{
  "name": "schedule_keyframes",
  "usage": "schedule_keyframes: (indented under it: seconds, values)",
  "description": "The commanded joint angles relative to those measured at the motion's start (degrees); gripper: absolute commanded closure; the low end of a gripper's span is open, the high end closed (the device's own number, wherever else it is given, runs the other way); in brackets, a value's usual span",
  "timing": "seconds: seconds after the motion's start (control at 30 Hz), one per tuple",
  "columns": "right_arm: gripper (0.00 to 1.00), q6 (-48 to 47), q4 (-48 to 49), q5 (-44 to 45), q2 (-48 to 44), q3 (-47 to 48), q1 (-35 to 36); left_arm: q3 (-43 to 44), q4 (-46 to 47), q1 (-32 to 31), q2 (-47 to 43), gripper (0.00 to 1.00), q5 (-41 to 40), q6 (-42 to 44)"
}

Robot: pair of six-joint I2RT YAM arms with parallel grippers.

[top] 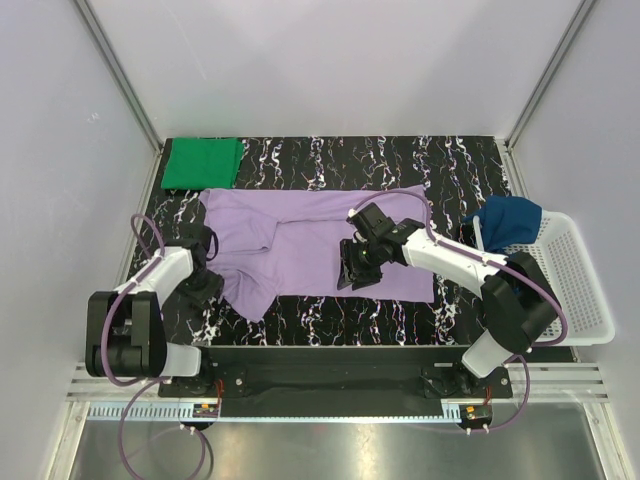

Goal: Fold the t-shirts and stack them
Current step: Fold the tshirt

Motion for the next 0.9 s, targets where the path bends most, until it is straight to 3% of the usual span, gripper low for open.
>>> schedule_keyframes:
  seconds: [0.0,0.47,0.87]
  values:
    - [0.5,0.2,2.0,-0.2,-1.8,-0.1,-0.2,-1.1,3.1,0.5,0.6,0.57,2.9,-1.9]
    - [0.51,0.0,2.3,-0.4,-1.0,-0.7,-0.2,-0.3,5.4,1.9,3.2,0.59,8.8,-6.0]
    - [0.52,0.2,3.1,-1.1,-0.2,-0.7,-0.2,0.3,0.7,1.9,-4.7,0.55,3.7,-7.9]
